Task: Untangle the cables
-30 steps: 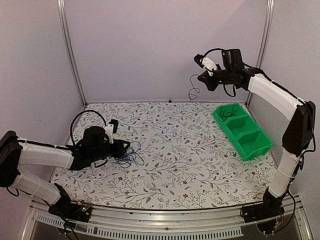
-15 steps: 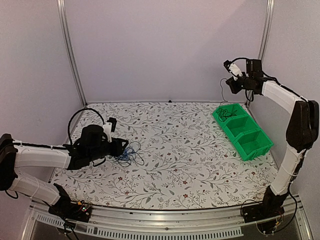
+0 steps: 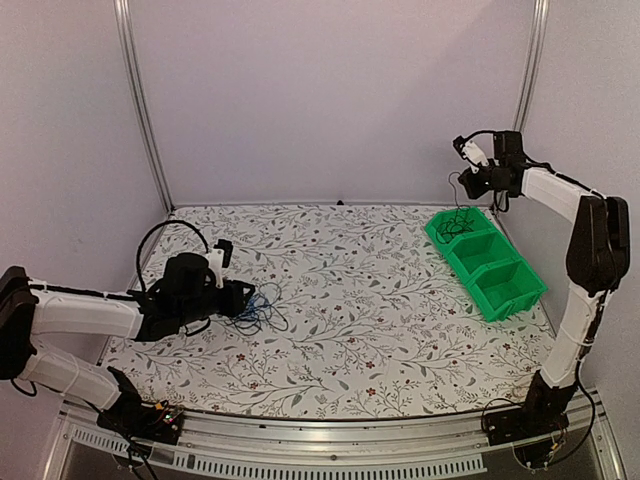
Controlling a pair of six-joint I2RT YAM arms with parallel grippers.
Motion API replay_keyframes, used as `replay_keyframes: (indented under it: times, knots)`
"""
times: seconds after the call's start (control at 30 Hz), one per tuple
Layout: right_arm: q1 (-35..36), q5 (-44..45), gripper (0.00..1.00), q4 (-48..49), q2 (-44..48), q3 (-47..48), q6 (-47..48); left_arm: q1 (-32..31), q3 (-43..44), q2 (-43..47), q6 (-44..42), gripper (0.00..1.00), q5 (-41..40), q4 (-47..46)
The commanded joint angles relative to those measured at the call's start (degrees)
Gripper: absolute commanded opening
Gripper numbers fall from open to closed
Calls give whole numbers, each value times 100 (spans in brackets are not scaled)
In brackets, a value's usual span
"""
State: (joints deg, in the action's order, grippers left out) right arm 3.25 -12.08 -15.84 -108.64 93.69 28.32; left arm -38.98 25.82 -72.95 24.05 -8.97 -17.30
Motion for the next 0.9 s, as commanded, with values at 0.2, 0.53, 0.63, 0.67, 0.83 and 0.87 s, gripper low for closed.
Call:
replay_keyframes:
  times: [0.2,0.53,0.63,0.67,0.83,0.87]
  knots:
    - [0,414,0,-645,-634,185,-9,-43,-69,-103,28,42,-108,-7]
    - [0,701,0,-1456,-1496,859,-48,-39,-85,-13,77,42,-148,52]
    - [-7,688,0,-1646,-1704,996,-46,-40,-74,17,75,42,-163,81]
    - [-5,695,0,-1679,-1747,1009,-45,-43,-65,17,78,42,-164,92]
    - [0,616,0,-2043,-1742,1262,-159,-44,-22,56,73,42,-158,159]
    - [-5,572,0,-2088,-1701,1281,-193,-44,-17,65,60,42,-163,162]
